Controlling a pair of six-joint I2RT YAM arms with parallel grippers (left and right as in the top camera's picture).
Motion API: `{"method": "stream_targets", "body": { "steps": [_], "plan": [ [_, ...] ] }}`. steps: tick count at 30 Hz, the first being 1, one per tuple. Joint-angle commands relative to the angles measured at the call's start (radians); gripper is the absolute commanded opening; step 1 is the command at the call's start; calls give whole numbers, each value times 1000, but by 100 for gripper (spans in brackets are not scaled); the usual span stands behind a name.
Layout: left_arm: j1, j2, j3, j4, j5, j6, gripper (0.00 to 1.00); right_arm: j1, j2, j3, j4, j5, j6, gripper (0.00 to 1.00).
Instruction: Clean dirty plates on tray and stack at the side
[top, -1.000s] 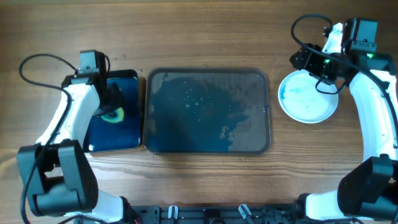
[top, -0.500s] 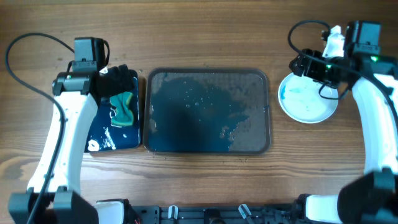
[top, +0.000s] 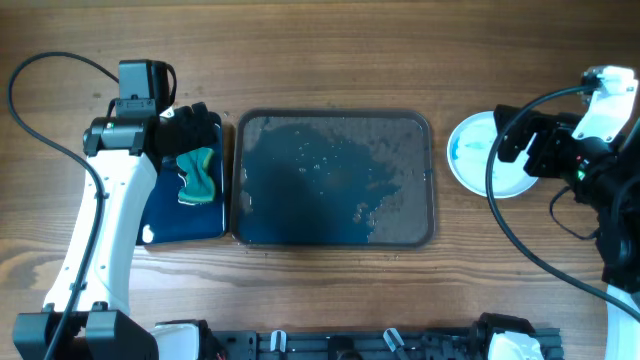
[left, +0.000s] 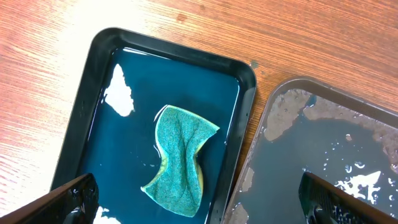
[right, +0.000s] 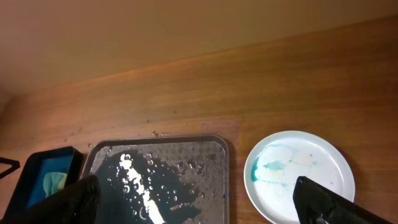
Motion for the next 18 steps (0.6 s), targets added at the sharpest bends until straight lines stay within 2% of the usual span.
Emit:
{"method": "stream_targets", "body": {
  "steps": [1, 3, 6, 9, 15, 18],
  "plan": [
    [-3, 4, 8, 0, 12, 2, 100, 3, 12, 12, -27, 14, -23, 100],
    [-3, 4, 8, 0, 12, 2, 100, 3, 24, 12, -11, 33, -29, 100],
    [-3, 4, 8, 0, 12, 2, 100, 3, 37, 8, 35, -36, -137, 100],
    [-3, 4, 8, 0, 12, 2, 100, 20, -9, -84, 190, -67, -149, 100],
    [-3, 4, 8, 0, 12, 2, 100, 102, -354, -599, 720, -65, -215, 100],
    [-3, 4, 8, 0, 12, 3, 100, 102, -518, -847, 880, -65, -238, 100]
  ]
}}
